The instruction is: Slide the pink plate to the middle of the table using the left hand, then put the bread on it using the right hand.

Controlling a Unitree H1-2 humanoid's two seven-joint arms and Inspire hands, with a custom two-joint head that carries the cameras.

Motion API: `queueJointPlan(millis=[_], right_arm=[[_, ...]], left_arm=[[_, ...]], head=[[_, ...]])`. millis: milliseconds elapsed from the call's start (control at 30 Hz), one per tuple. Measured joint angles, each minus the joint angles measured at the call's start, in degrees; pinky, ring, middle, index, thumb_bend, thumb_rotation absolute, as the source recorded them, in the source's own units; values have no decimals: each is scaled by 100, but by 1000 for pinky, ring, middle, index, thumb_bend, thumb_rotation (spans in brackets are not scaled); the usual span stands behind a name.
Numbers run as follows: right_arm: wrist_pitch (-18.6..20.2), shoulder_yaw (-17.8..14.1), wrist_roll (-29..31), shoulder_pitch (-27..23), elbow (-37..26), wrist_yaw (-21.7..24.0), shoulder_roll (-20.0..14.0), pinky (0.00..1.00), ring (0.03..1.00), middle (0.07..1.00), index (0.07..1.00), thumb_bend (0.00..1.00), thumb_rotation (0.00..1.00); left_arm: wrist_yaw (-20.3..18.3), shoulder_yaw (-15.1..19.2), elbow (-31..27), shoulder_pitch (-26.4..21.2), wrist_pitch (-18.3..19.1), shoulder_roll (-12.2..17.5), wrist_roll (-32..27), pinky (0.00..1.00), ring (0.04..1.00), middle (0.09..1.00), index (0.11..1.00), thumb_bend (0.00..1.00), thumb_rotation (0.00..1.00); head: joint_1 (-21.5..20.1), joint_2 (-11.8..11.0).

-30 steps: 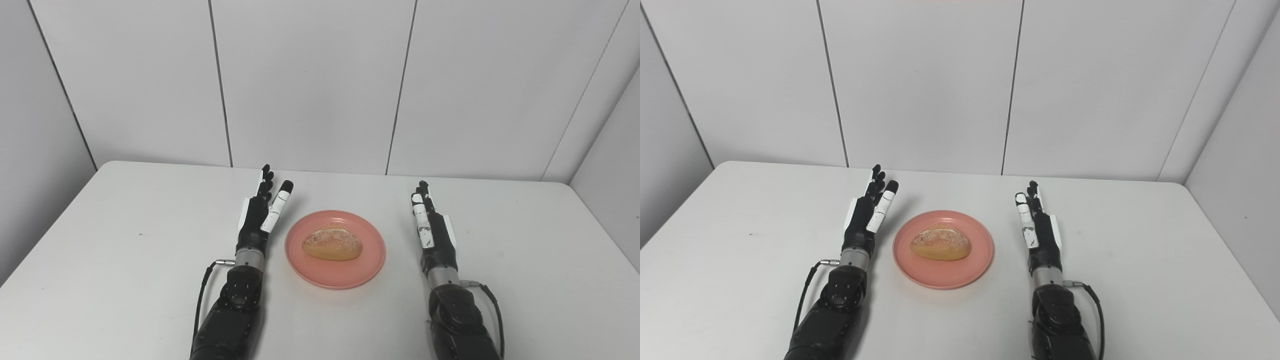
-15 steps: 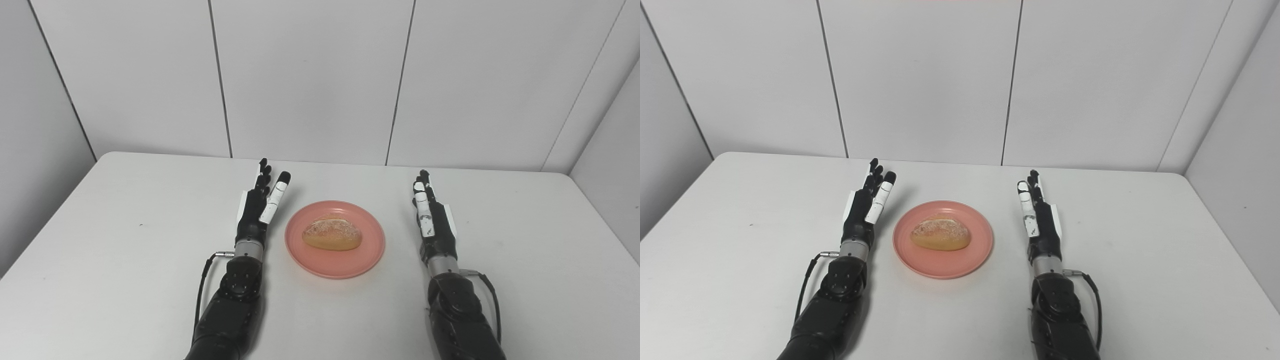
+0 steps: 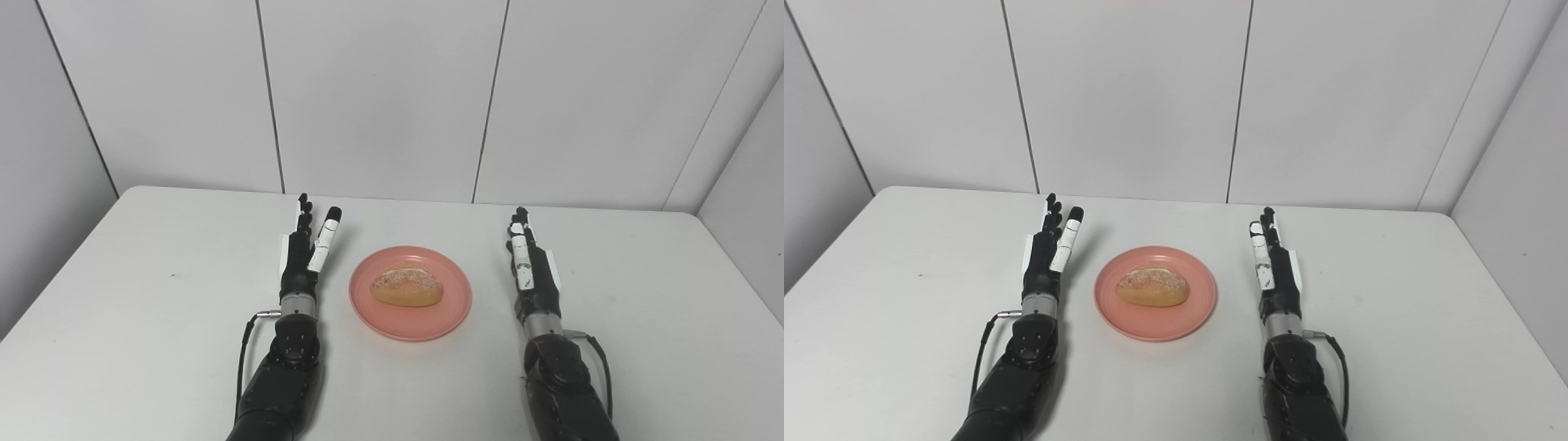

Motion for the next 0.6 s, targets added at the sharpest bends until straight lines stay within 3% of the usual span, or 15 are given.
queueJointPlan(millis=[600], right_arm=[[-57,65,-95,0,8,-43,-1,1000,1000,1000,1000,866,1000]], left_arm=[[38,-17,-85,26,233,-3,-4,1000,1000,1000,1000,814,881]], head=[[-35,9]])
